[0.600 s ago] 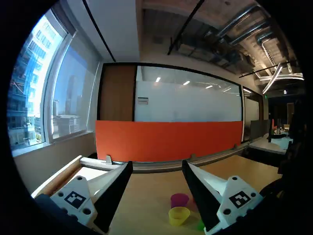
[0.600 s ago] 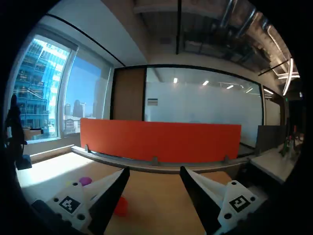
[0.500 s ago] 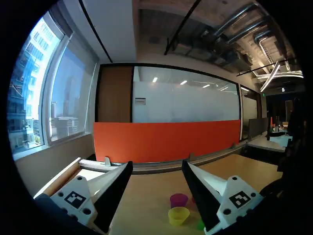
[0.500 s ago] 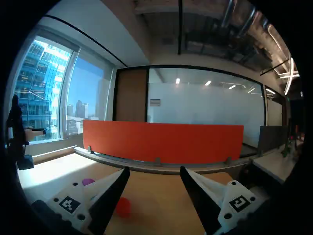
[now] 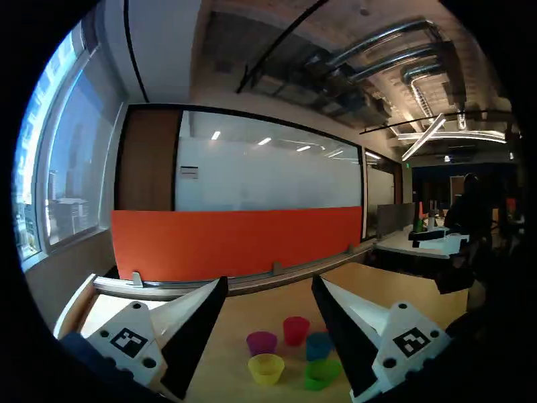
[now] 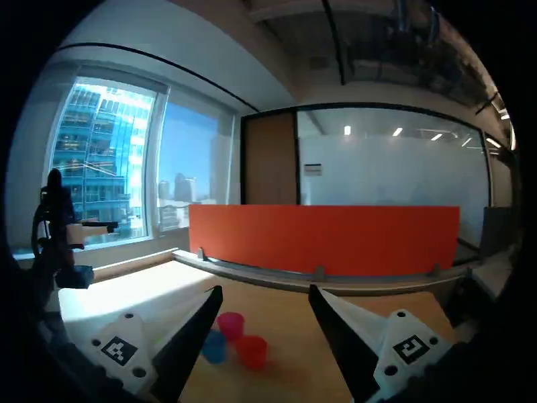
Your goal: Pour water
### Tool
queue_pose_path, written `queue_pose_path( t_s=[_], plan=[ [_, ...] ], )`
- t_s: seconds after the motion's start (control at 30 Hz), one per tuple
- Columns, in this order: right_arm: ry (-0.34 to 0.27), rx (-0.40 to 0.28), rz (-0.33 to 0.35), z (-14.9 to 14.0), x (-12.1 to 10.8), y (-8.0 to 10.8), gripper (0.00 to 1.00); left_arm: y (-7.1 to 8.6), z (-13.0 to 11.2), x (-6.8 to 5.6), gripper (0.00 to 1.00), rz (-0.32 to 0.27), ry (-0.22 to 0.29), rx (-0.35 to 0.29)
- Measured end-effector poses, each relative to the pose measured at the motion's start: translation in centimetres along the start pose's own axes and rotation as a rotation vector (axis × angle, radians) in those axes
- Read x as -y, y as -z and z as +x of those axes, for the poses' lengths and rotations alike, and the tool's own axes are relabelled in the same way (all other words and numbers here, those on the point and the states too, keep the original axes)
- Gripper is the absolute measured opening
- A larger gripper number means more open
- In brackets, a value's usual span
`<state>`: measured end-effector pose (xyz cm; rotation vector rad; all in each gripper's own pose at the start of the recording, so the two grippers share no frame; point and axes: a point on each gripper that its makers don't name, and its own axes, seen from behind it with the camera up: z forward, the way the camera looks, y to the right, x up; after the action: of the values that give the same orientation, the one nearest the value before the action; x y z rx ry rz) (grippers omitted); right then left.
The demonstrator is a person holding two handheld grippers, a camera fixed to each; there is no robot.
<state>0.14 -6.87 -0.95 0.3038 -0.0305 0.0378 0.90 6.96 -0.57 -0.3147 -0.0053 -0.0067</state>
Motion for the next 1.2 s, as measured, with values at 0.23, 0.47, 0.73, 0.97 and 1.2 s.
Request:
queue_pose_path(
  t_s=[0.23,0.47,0.73,0.97,1.2],
  plan=[
    [0.007,0.015,0.111,0.1,2.3,-0.1,0.99,0.6,-0.3,-2.4,0.93,-0.108,-0.005,0.018],
    [0.051,0.054,0.157,-0.8,3.6,-0.4,0.99,0.9,-0.8,-3.8,0.93,-0.187,0.002,0.038],
    [0.074,0.109,0.212,-2.6,5.1,-0.4,0.99,0.9,-2.8,-4.2,0.93,-0.227,-0.044,0.073],
    [0.102,0.160,0.234,-5.0,5.5,-0.5,0.99,0.9,-4.7,-4.8,0.93,-0.257,-0.074,0.101],
    [0.123,0.198,0.253,-7.2,5.9,-0.8,0.99,0.8,-7.5,-5.4,0.93,-0.286,-0.076,0.142]
  ],
)
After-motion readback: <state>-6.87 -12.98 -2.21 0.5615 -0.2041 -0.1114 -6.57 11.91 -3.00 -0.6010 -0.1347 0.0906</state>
